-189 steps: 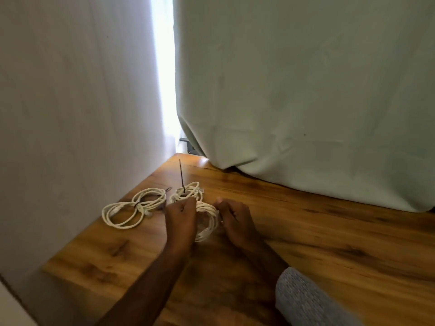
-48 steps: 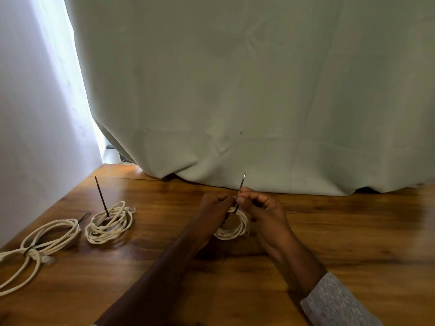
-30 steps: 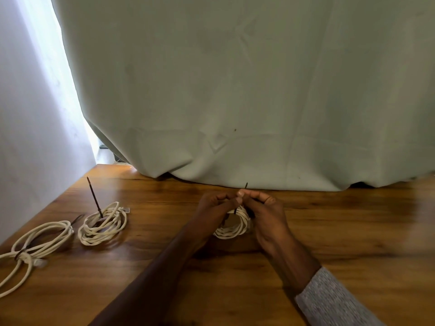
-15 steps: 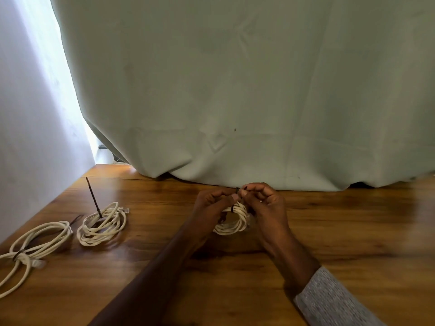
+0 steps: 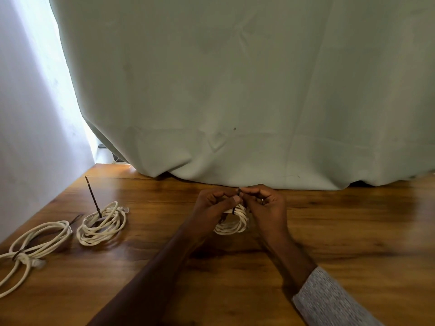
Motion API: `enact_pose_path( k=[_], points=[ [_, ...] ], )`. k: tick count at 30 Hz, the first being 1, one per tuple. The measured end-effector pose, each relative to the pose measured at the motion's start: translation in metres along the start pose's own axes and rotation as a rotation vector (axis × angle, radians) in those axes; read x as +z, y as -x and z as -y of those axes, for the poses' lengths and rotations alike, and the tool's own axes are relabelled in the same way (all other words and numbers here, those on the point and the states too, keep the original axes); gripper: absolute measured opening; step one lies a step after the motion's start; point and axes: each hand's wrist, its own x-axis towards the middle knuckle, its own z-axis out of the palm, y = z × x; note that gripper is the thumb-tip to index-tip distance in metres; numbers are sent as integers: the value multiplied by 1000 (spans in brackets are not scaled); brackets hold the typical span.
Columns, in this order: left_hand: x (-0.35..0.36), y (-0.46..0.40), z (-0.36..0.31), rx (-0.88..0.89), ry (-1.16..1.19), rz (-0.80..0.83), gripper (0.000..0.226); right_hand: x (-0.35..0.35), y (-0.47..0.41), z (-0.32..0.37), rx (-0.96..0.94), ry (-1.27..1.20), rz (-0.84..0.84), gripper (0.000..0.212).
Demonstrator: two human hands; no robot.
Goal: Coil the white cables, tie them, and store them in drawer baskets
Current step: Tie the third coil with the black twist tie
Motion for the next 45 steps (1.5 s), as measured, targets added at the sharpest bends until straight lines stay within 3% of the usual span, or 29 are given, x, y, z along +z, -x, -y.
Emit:
enact_pose_path(
  k=[7,21,29,34,39,45],
  points=[
    [-2,0,-2,-28,-8,31,16,1,1,1,-9,-50,15,29],
    [-4,-1,-2,-100,-10,-64,24,3,2,2,118,-123,83,23],
    [-5,-2,-2,-99,-92,-44,23,2,3,2,136,-59,91,13],
    [-3,-2,2,-52,-184,-32,21,1,3,-3,40,164,146,11],
    [-2,-3,8,-39,-179,-79,42,-1,-1,-8,-48,244,38,8],
    [1,-8,14,-52,-261,-187,40,1,1,-1,-57,232,-34,11]
  ],
)
